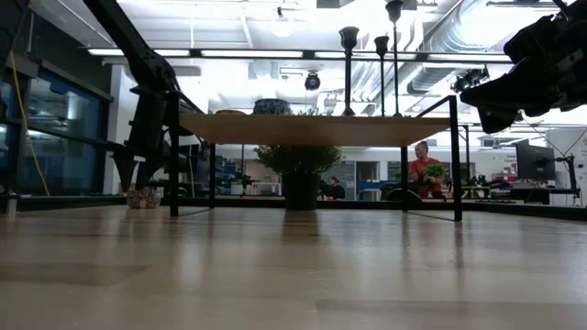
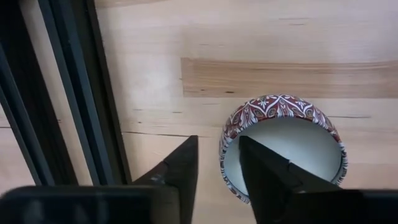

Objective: Pick & Place candle stick holders
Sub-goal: Put the red scented candle on the shelf

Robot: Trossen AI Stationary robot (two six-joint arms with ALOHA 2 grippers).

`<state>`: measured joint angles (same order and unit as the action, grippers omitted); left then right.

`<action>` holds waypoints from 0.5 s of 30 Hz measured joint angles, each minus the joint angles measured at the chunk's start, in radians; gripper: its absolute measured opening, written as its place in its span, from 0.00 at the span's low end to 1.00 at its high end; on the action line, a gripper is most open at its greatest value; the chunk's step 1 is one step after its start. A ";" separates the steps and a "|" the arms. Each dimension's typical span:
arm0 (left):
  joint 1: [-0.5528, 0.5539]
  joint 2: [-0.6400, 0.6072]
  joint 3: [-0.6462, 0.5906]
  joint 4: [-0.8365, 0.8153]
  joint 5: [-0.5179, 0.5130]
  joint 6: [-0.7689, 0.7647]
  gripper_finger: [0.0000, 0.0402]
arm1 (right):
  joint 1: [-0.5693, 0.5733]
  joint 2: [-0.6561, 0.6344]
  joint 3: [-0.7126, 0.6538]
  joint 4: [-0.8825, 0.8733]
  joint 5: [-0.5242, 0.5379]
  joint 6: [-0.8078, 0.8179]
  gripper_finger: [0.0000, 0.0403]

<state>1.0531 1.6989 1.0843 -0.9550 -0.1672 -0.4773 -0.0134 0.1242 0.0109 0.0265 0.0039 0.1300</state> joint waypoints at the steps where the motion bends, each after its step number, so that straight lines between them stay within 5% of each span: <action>1: 0.000 0.000 0.000 0.000 0.001 0.002 0.26 | 0.000 0.000 0.000 0.000 0.000 0.000 0.00; 11: 0.000 0.000 0.000 -0.005 0.002 0.009 0.03 | 0.000 0.000 0.000 0.000 0.000 0.000 0.00; 15: 0.000 0.000 0.001 -0.005 0.004 0.015 0.01 | 0.000 0.000 0.000 0.000 0.000 0.000 0.00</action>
<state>1.0531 1.6989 1.0854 -0.9604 -0.1633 -0.4621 -0.0133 0.1242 0.0109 0.0265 0.0036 0.1302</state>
